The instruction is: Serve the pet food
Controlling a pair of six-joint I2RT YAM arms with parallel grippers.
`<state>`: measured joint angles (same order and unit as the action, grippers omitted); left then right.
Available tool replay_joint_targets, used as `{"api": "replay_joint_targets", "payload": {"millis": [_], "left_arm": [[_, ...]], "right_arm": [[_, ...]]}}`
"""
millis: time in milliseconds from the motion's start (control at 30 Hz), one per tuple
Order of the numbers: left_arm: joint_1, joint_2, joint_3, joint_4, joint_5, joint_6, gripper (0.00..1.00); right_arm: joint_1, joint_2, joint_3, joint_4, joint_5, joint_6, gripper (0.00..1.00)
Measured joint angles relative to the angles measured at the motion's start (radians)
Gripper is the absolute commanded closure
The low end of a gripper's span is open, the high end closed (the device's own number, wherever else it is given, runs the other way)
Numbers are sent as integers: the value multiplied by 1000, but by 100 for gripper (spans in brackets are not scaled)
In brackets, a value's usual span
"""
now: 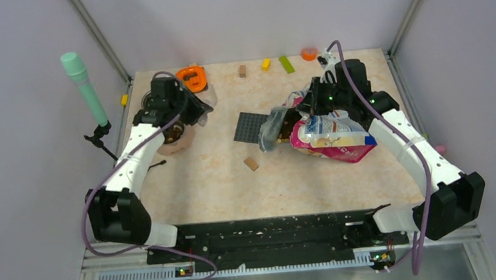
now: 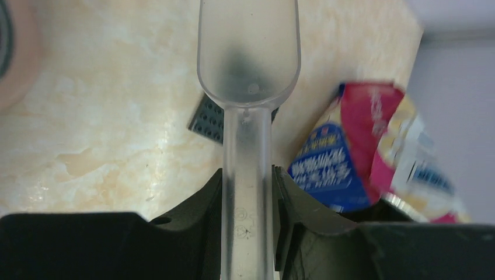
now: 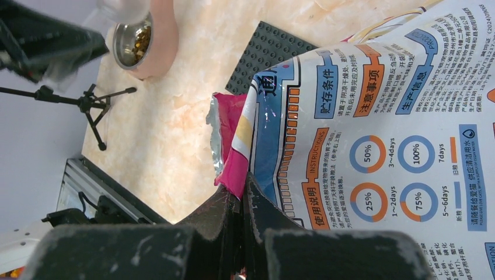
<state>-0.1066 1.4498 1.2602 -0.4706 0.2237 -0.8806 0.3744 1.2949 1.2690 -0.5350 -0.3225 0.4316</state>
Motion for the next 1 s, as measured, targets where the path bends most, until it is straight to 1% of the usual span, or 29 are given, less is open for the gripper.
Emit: {"api": "replay_joint_targets", "payload": {"millis": [133, 233, 367, 467, 600, 700, 867, 1000], "left_arm": [[-154, -88, -33, -50, 24, 206, 100], [-264, -201, -57, -103, 87, 391, 100], [-336, -340, -51, -183, 204, 601, 100], [-379, -367, -8, -282, 284, 713, 100], [-456, -300, 36, -392, 335, 796, 100], [-514, -229, 39, -448, 350, 816, 100], [-563, -179, 39, -456, 346, 816, 100], [-586, -159, 39, -420, 340, 805, 100]], "right_arm": [[0, 0, 0, 0, 1, 0, 100], [0, 0, 0, -1, 2, -1, 100], [0, 0, 0, -2, 2, -2, 100], [0, 0, 0, -3, 2, -6, 100], [0, -2, 0, -10, 1, -37, 100], [0, -24, 0, -38, 14, -78, 100], [0, -121, -9, -160, 68, -163, 100], [0, -190, -40, -236, 78, -186, 100]]}}
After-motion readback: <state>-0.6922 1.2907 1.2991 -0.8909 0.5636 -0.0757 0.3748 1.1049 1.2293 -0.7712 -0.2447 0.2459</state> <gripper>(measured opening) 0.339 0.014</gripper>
